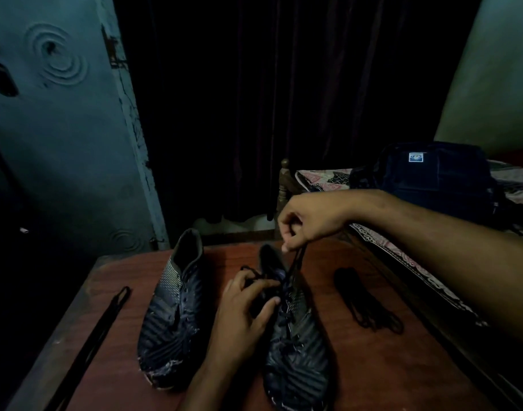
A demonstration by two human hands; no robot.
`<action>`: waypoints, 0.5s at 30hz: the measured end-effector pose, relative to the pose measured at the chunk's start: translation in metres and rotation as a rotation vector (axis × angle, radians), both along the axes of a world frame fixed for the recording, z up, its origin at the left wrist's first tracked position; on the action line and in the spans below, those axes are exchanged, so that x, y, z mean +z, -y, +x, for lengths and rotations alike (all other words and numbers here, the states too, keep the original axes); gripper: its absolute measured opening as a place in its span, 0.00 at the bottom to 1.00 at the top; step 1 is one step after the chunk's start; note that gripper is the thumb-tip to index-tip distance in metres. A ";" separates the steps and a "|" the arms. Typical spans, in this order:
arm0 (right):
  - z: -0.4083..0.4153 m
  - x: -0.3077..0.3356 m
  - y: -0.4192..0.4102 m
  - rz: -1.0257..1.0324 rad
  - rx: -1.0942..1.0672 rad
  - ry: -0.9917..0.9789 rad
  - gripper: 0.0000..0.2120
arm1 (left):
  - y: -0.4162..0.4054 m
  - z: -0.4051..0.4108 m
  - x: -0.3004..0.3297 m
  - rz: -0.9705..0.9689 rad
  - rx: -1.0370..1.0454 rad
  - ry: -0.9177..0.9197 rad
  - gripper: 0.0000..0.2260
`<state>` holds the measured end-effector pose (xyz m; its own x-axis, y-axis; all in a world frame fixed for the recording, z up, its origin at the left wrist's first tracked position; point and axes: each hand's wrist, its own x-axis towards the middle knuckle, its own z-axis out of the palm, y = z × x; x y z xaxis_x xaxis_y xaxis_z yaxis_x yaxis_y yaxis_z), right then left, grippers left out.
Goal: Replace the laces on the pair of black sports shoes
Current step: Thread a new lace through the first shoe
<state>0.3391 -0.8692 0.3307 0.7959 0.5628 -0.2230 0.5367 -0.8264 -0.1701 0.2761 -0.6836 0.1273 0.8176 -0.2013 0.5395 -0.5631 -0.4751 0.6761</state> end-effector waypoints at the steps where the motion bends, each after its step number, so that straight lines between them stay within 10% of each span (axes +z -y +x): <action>1: 0.000 0.002 0.003 -0.017 0.000 0.027 0.10 | 0.000 -0.001 0.000 -0.007 -0.005 -0.006 0.13; 15: 0.008 -0.024 0.022 -0.049 -0.109 0.486 0.13 | 0.002 -0.002 -0.001 -0.051 0.043 0.048 0.06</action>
